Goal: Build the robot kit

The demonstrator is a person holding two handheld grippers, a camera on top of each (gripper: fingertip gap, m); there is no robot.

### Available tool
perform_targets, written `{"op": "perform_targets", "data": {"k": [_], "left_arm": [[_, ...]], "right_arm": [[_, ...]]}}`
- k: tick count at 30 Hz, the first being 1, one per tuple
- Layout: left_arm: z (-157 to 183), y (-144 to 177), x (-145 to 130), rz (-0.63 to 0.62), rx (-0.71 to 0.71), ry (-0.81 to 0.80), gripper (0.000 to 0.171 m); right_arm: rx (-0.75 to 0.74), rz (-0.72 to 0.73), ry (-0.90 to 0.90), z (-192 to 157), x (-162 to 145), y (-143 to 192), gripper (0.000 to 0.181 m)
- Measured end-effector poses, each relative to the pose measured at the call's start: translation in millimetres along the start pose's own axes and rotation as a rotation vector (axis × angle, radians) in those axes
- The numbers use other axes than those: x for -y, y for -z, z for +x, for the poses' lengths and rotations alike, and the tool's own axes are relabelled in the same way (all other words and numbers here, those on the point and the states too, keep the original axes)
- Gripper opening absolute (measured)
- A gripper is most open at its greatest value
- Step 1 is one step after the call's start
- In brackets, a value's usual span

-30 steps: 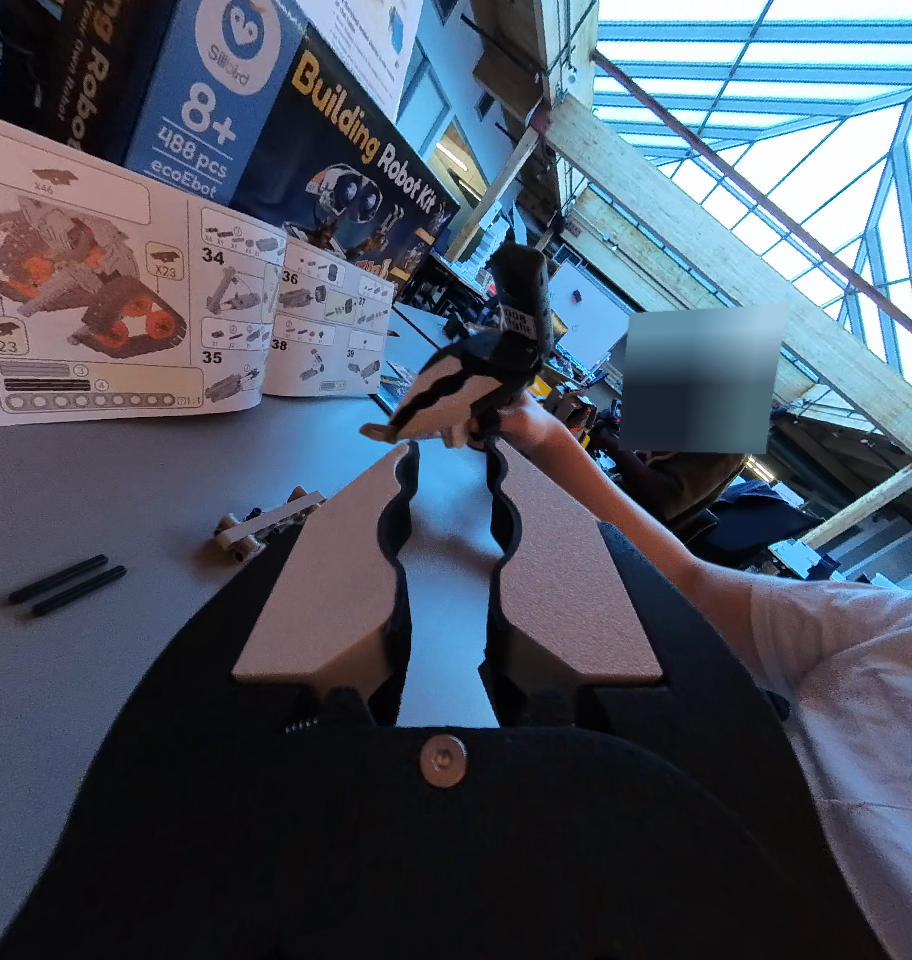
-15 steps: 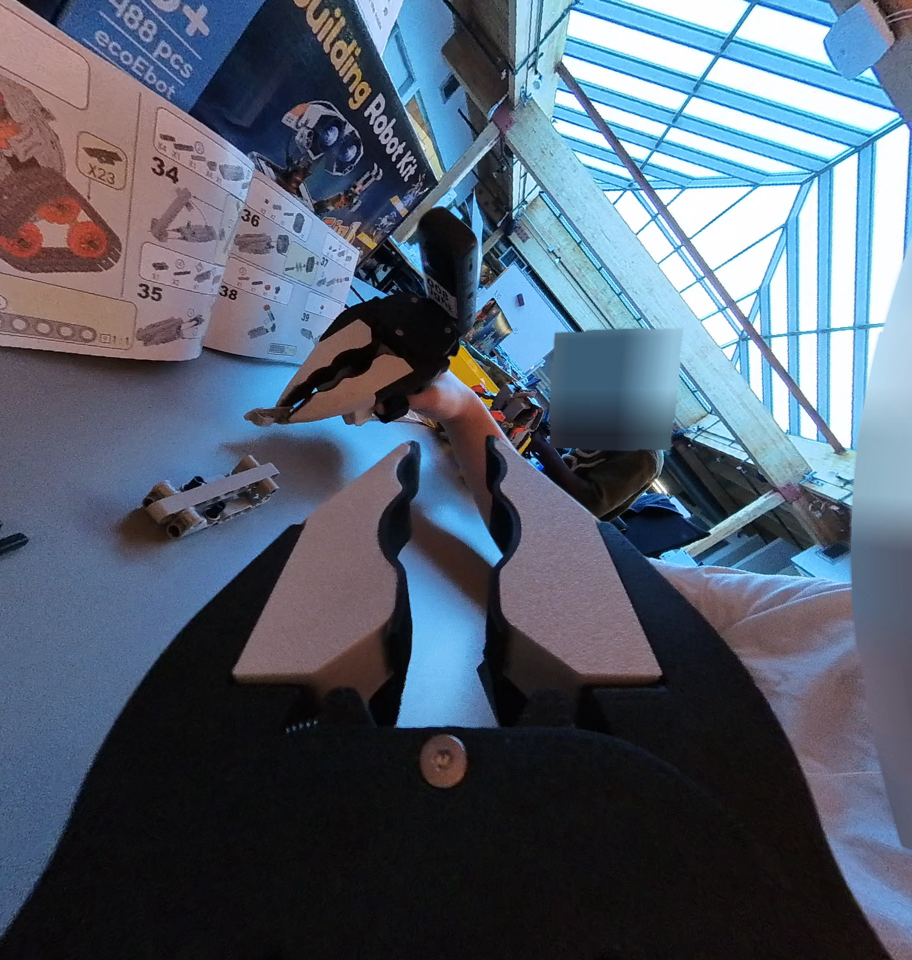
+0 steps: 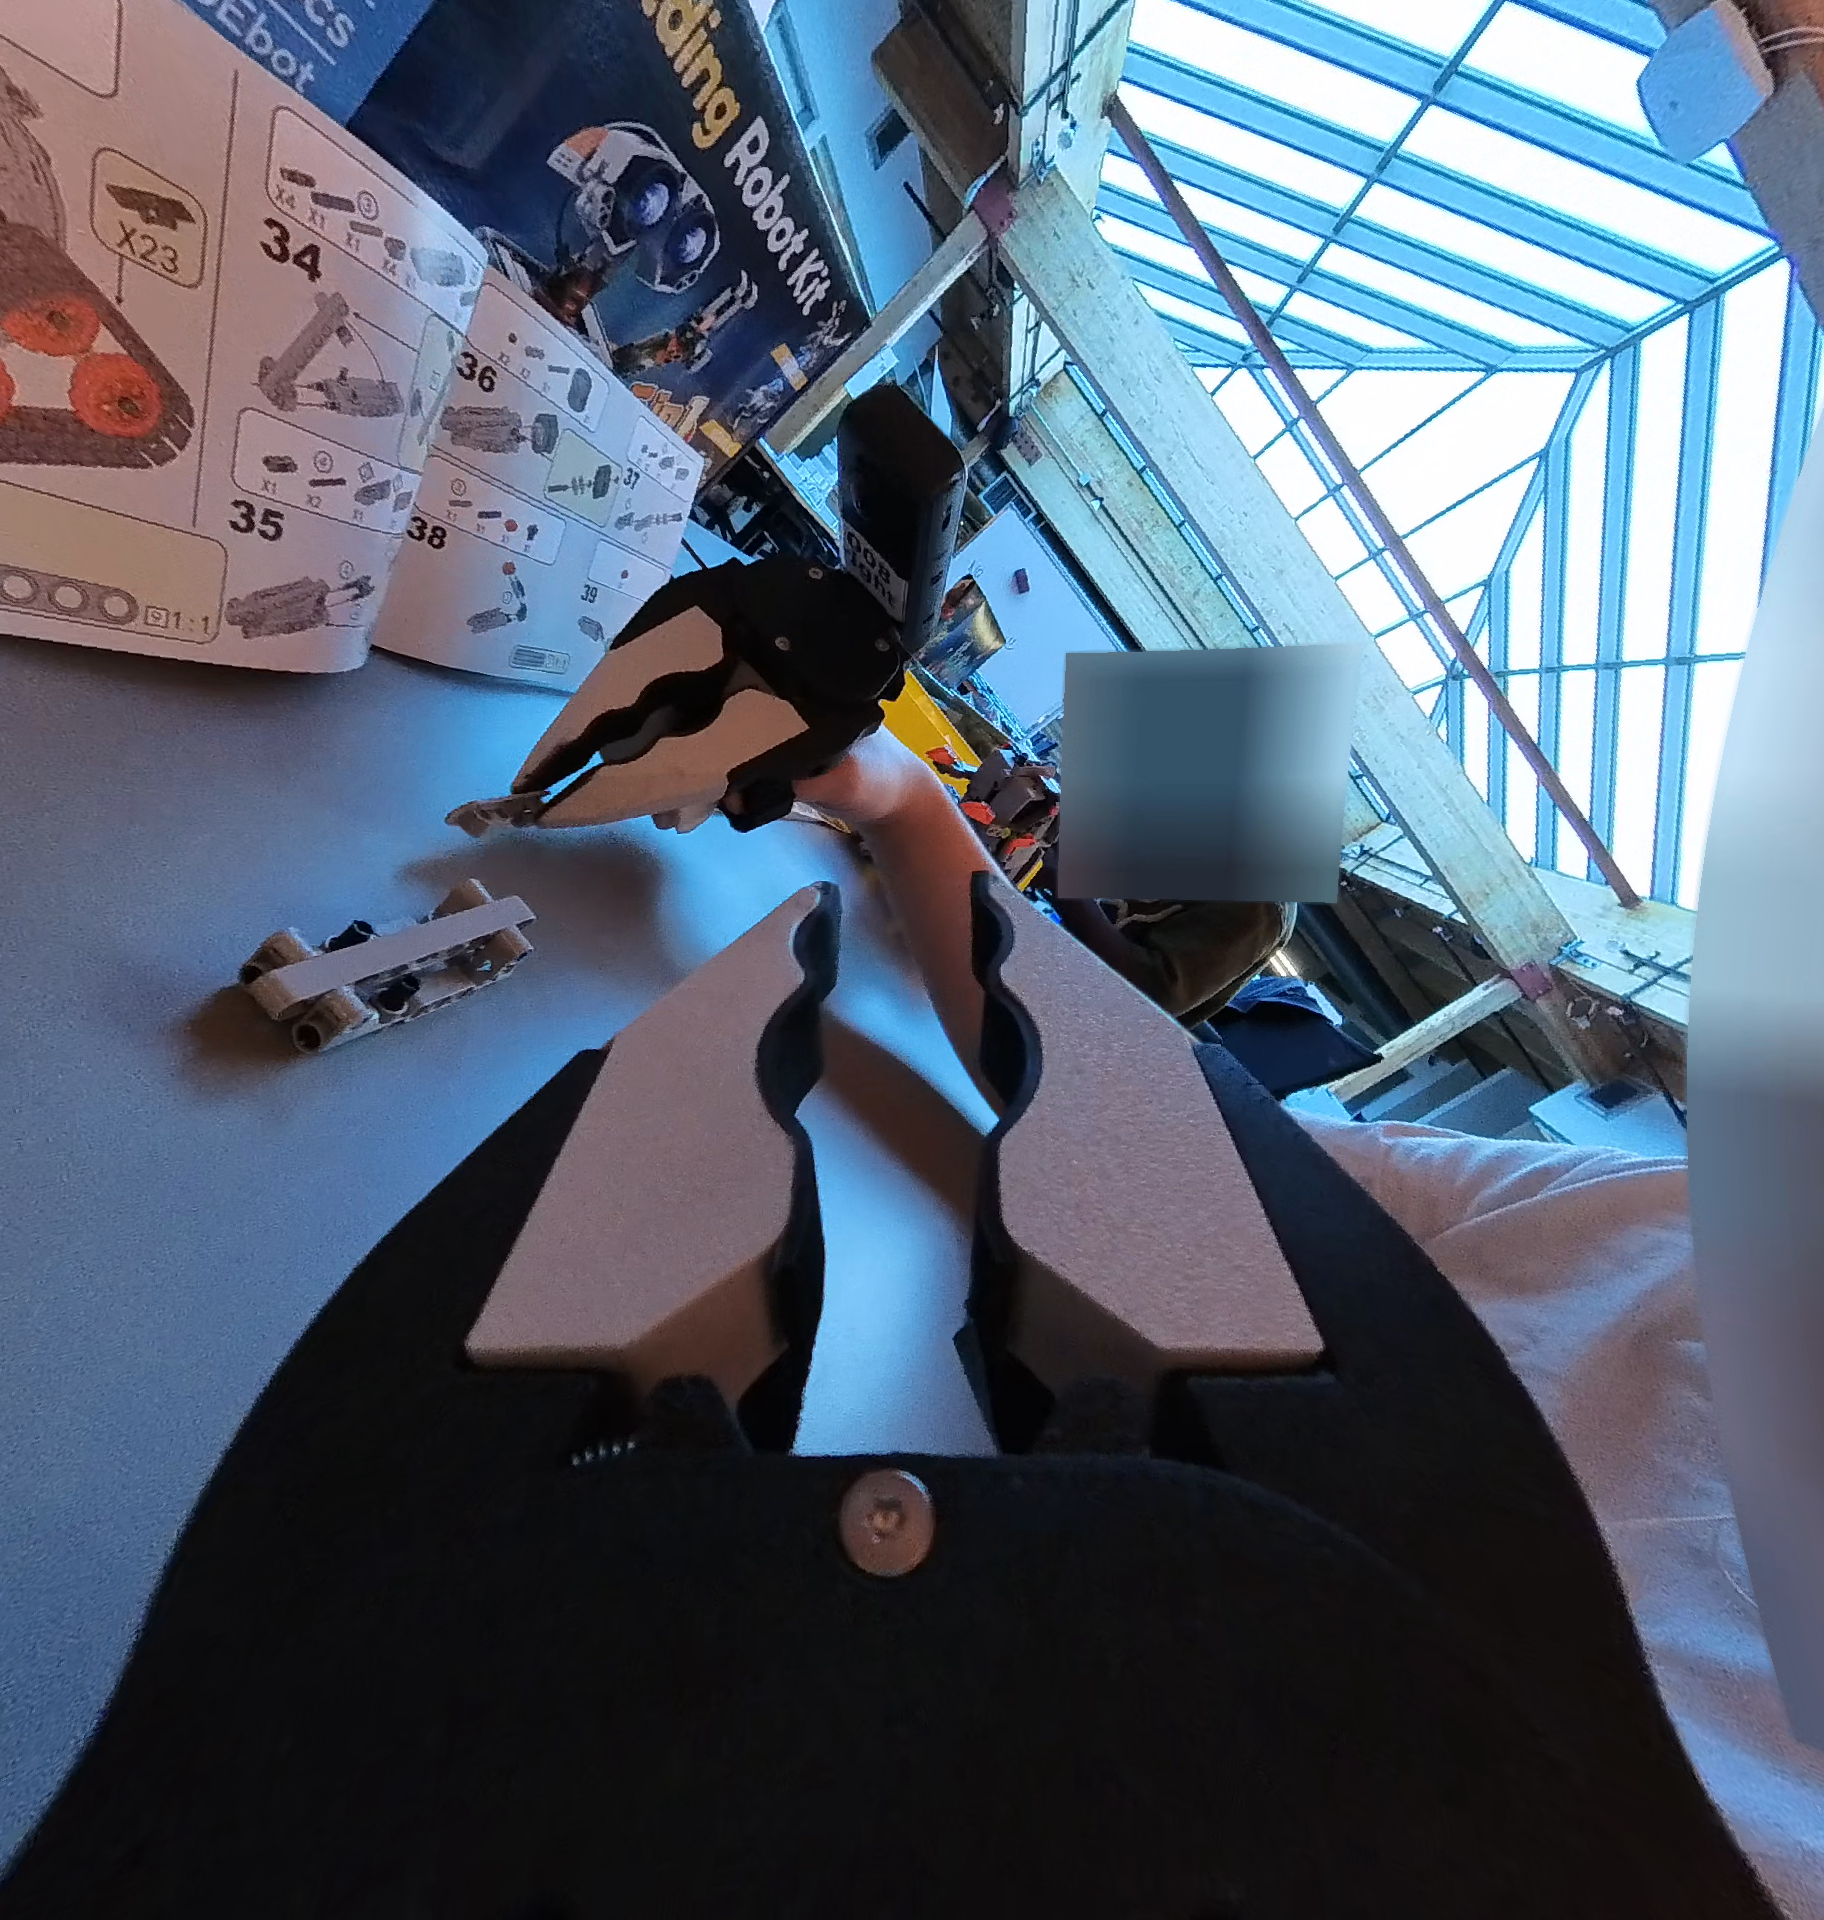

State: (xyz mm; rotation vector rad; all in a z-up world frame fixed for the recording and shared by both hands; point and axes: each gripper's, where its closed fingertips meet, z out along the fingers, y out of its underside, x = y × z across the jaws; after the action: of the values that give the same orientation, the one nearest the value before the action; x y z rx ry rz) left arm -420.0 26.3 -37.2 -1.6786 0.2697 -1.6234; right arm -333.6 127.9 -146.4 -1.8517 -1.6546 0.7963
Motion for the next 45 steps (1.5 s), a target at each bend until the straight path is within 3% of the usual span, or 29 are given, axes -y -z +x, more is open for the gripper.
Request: {"op": "perform_targets", "data": {"k": [10, 17, 21, 26, 30, 34, 38, 41, 45], "left_arm": [[0, -2, -3, -0.010, -0.021, 0.027, 0.022], [-1, -3, -4, -0.014, -0.014, 0.016, 0.022], [-2, -2, -2, -0.008, 0.017, -0.050, 0.020], [4, -1, 3, -0.020, 0.085, -0.205, 0.018], [34, 12, 25, 0.042, 0.122, -0.317, 0.020], [85, 67, 55, 0.174, 0.234, -0.447, 0.021], [93, 192, 78, 0.232, 0.724, -0.478, 0.026], [92, 287, 69, 0.188, 1.064, -0.467, 0.027], [80, 347, 32, 0.047, 1.225, -0.376, 0.029]], "right_arm": [[0.042, -0.001, 0.005, -6, -4, -10, 0.007], [0.021, 0.054, 0.009, -3, 1, 0, 0.028], [-0.087, 0.174, 0.044, 4, 31, 42, 0.036], [-0.431, 0.343, 0.083, 29, 76, 127, 0.043], [-0.591, 0.454, 0.139, 19, 102, 184, 0.043], [-0.637, 0.498, 0.183, -1, 116, 212, 0.043], [-0.636, 0.439, 0.197, -10, 113, 206, 0.042], [-0.640, 0.327, 0.237, -16, 110, 189, 0.042], [-0.513, 0.304, 0.276, -62, 130, 162, 0.043]]}}
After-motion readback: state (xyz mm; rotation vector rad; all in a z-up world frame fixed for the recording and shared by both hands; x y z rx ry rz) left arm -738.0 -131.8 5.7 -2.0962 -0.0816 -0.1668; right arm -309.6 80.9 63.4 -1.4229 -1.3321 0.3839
